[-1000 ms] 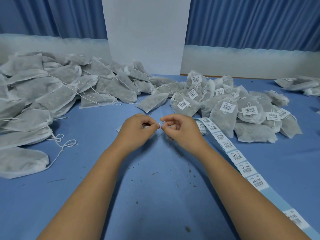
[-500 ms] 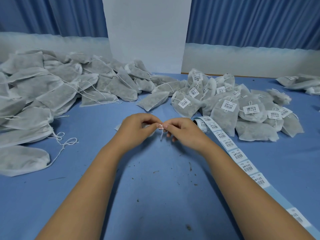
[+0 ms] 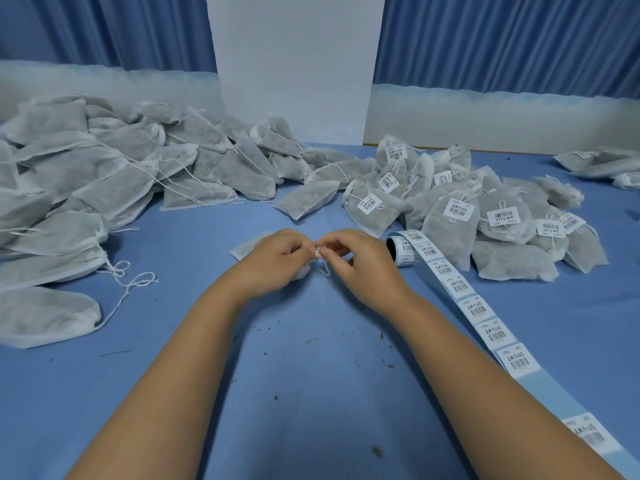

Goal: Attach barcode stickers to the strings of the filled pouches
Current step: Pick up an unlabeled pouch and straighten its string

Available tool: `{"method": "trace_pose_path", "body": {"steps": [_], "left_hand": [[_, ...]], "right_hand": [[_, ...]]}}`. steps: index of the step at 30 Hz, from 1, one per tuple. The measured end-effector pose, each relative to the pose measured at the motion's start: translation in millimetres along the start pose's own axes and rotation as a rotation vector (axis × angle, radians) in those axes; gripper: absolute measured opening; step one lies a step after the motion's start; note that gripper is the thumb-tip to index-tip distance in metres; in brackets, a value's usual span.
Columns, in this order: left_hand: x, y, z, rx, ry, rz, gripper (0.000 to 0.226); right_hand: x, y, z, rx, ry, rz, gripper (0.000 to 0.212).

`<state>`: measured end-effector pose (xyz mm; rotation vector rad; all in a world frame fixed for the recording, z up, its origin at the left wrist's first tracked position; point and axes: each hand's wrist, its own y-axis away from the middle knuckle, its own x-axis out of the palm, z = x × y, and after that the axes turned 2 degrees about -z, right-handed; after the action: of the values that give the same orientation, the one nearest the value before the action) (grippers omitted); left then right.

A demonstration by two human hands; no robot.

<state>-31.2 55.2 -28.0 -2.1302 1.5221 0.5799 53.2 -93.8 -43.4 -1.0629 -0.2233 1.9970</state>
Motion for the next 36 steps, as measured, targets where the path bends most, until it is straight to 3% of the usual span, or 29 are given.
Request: {"method": "trace_pose_path", "body": {"steps": [10, 18, 22, 34, 36], "left_hand": [[-0.6, 0.9, -2.0, -0.02, 0.097, 0.064, 0.032], [-2.3, 3.8, -5.1, -0.056, 0.151, 0.035, 0.034], [-0.2, 3.8, -5.5, -0.069, 0.134, 0.005, 0.033], [2.0, 2.9, -2.7, -0.064, 0.053, -0.063, 0.003], [3.9, 5.8, -4.3, -0.052, -0.01, -0.042, 0.02]], "right_hand": [[3.4, -0.4, -0.8, 0.162, -0.238, -0.056, 0.032], [4.1, 1.5, -0.1, 0.281, -0.446, -0.056, 0.008], [6.7, 0.8, -2.2, 0.284, -0.374, -0.075, 0.004], [4.5, -2.0, -2.8, 0.421, -0.729, -0.028, 0.014], [3.7, -2.9, -3.5, 0.424, -0.752, -0.043, 0.017]]}}
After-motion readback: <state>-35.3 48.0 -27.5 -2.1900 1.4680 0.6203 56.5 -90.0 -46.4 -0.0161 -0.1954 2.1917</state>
